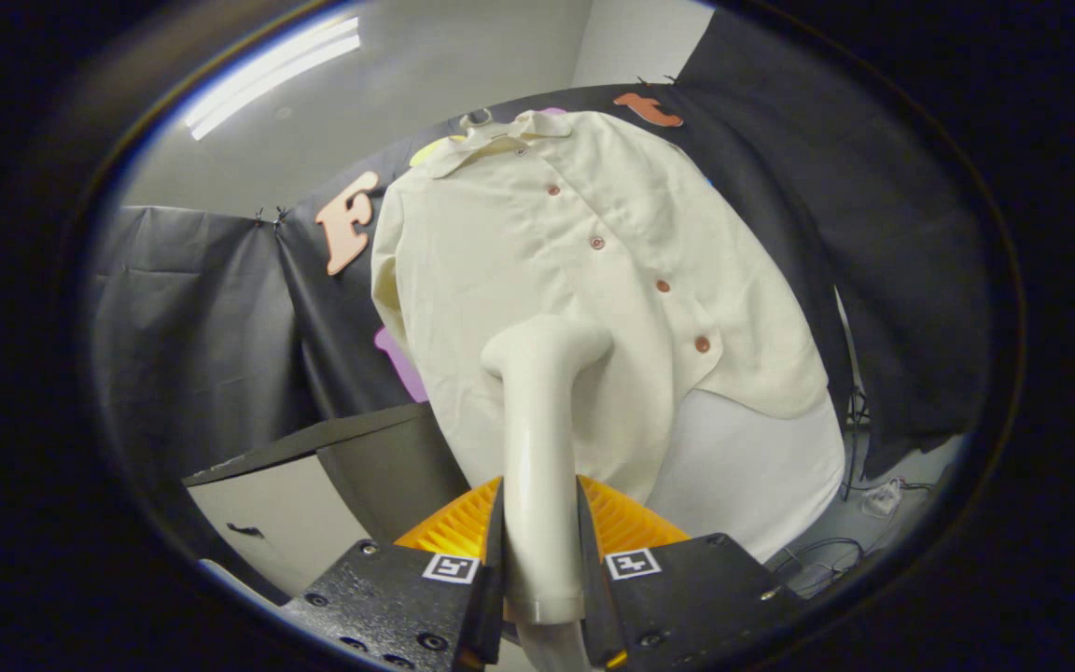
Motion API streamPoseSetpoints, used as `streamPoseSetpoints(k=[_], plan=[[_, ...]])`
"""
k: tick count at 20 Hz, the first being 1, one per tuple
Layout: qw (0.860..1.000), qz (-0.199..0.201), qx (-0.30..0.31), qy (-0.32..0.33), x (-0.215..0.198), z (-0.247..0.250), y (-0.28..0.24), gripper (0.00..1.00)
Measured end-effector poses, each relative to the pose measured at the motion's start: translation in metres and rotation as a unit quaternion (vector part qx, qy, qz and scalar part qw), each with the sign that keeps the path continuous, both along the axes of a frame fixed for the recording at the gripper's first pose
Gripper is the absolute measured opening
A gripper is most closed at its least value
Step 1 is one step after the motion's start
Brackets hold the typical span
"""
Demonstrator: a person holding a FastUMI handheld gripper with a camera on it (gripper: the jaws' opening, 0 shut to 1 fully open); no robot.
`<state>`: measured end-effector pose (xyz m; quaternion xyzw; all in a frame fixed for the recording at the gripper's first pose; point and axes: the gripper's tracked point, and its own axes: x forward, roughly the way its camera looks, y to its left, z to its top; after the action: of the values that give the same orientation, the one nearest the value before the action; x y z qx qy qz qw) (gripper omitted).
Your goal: Iron the clothes twice with a garment steamer, once on the left side and once on the right side.
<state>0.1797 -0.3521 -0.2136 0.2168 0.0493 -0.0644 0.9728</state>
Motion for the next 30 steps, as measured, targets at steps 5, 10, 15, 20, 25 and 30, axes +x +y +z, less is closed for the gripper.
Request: streamPoseSetpoints(k=[5,10,15,20,25,30], plan=[[0.999,0.0,0.043,0.004,-0.015,-0.04,0.001,0.35],[0.997,0.003,0.071,0.013,-0.028,-0.059,-0.003,0.35],[0.996,-0.005,0.092,0.0,-0.044,-0.038,-0.019,0.35],[0.994,-0.019,0.094,-0.048,-0.041,0.036,-0.048,0.34],[0.993,-0.04,0.048,-0.099,-0.016,0.136,-0.094,0.34],[0.991,-0.062,-0.001,-0.117,0.022,0.212,-0.137,0.34]])
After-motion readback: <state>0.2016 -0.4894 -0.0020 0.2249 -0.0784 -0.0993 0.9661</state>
